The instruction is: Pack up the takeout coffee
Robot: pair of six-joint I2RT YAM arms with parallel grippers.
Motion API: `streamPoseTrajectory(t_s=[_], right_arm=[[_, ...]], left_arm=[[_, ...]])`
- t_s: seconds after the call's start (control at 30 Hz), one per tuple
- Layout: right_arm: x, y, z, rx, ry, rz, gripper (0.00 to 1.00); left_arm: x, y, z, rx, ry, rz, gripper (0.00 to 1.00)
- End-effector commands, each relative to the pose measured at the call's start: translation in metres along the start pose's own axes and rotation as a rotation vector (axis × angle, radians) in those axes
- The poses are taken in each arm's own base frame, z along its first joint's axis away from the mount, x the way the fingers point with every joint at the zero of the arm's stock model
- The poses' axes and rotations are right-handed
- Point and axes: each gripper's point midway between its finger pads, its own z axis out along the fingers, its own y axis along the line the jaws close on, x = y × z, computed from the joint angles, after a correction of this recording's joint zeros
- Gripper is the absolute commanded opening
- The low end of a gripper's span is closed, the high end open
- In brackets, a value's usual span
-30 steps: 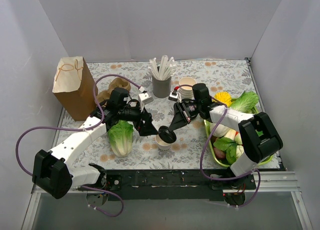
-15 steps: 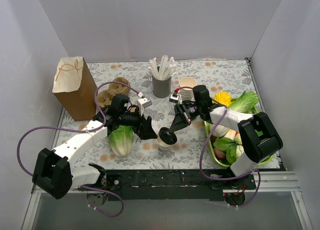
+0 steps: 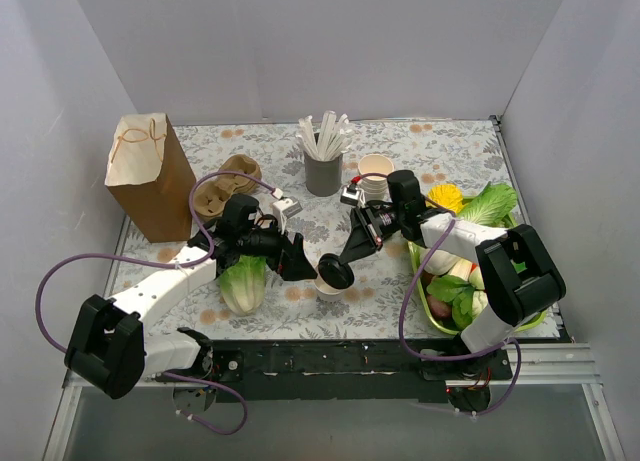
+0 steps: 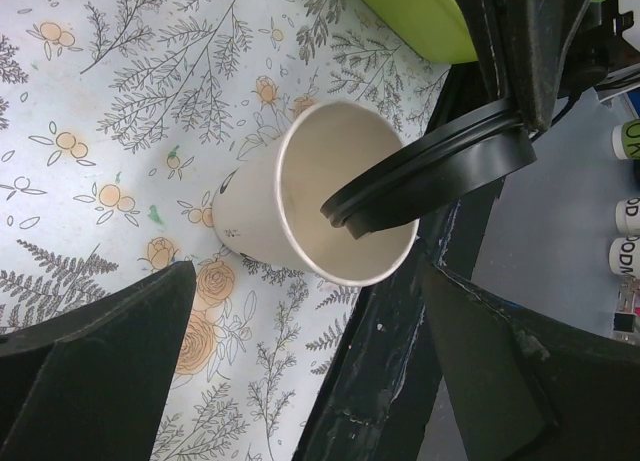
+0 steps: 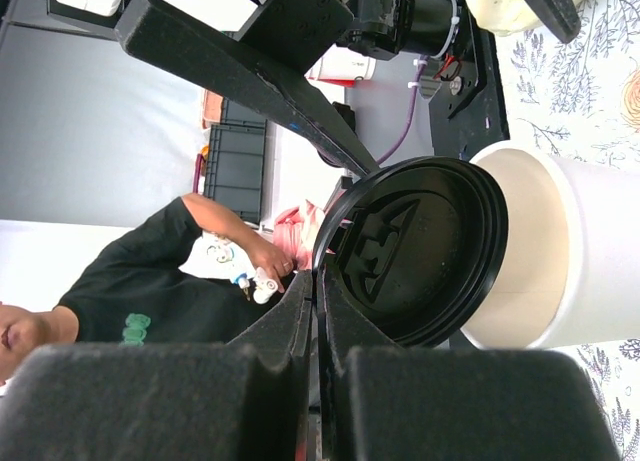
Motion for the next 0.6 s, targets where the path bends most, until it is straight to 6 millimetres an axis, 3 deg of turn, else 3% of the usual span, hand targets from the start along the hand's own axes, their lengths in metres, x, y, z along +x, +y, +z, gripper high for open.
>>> streamPoseTrajectory(t_s=[0.0,0.57], right_arm=[[0.000,-0.007,-0.002,0.013,-0.018,0.013,0.07],[-0.006,-0.017,-0.010,0.041,-0.061,0.045,0.11]], left_arm=[[-0.001,0.001,0.004,0.004,-0.025,-0.001,0.98],[0.004,0.014,0.014,-0.013,-0.025,-0.002,0.98]])
